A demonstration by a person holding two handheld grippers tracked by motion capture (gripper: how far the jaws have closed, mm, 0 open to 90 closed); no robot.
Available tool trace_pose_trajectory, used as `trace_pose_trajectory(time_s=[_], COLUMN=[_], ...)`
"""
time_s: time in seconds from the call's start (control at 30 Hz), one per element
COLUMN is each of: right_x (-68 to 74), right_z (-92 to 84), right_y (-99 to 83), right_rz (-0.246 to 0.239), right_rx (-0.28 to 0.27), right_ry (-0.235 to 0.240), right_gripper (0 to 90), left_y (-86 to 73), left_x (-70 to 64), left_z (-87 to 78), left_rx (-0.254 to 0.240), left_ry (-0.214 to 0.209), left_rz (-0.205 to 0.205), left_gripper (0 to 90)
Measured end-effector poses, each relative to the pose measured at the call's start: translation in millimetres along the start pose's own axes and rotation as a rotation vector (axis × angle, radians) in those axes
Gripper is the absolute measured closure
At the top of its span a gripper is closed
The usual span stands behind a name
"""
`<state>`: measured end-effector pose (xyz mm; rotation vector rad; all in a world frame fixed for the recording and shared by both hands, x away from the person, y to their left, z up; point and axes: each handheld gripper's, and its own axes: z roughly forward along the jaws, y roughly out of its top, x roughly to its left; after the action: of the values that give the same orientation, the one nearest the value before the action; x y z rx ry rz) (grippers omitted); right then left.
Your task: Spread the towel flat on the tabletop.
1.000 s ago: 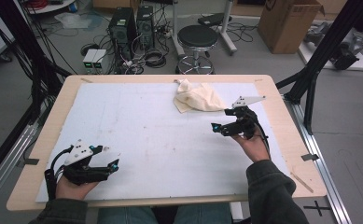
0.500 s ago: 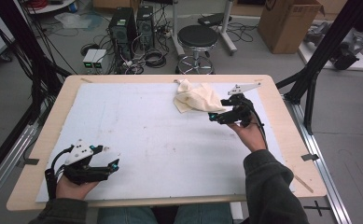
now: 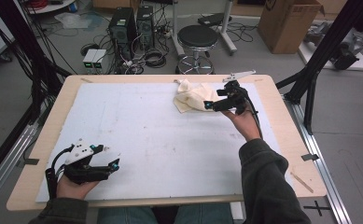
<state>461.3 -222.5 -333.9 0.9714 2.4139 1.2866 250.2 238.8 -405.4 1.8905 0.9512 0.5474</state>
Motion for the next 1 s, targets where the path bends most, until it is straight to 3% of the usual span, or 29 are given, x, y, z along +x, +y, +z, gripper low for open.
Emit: trace_pose_trajectory(time_s=[0.27, 0.43, 1.0], right_x=[-6.3, -7.4, -14.7], right_z=[21.1, 35.4, 63.0], right_y=[9.8, 7.7, 0.2], right_rz=[0.005, 0.003, 0.027], right_rx=[0.023, 0.052, 0.081], right_ry=[-0.016, -0.045, -0.074], right_gripper=[15.2, 15.1, 16.3], left_y=[-0.4, -0.6, -0.3], left_x=[1.1, 1.6, 2.2], left_z=[-0.8, -1.3, -0.7], left_rx=[-0.001, -0.004, -0.001], left_ry=[0.004, 0.003, 0.002], left_rz=[-0.006, -0.007, -0.005], left_gripper=[20.6, 20.6, 20.6])
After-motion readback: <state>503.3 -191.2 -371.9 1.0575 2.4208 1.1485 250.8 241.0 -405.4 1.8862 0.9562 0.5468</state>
